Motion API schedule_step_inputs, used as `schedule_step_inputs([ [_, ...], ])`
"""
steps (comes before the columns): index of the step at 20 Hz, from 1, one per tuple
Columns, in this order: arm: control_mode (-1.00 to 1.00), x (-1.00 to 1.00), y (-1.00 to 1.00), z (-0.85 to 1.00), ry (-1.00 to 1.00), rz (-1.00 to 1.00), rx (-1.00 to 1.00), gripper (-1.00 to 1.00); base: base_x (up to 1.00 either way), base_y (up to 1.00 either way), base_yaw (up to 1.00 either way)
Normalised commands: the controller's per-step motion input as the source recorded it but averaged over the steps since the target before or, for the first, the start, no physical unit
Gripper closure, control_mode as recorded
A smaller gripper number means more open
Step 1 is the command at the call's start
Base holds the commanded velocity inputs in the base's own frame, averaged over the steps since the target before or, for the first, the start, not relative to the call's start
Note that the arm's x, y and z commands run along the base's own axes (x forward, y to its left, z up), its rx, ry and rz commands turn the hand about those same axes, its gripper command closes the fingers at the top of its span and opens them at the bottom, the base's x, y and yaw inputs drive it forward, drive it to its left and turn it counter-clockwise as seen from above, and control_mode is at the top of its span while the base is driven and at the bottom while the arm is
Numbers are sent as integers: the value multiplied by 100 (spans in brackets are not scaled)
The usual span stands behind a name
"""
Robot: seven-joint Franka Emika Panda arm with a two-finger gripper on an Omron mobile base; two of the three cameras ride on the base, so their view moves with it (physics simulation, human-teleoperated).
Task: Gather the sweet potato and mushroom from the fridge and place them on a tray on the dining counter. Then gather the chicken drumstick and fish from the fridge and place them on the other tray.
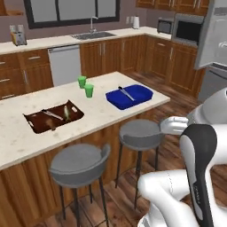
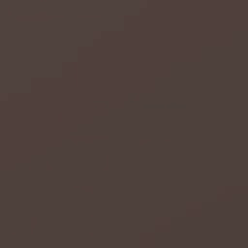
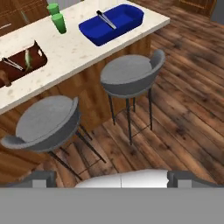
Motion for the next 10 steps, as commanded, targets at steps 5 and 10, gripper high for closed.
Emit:
schedule_step_inputs([
  [5, 100, 0, 0, 0, 0, 0, 0, -100, 11, -21, -62],
  [10, 100, 0, 0, 0, 0, 0, 0, -100, 29, -8, -63],
])
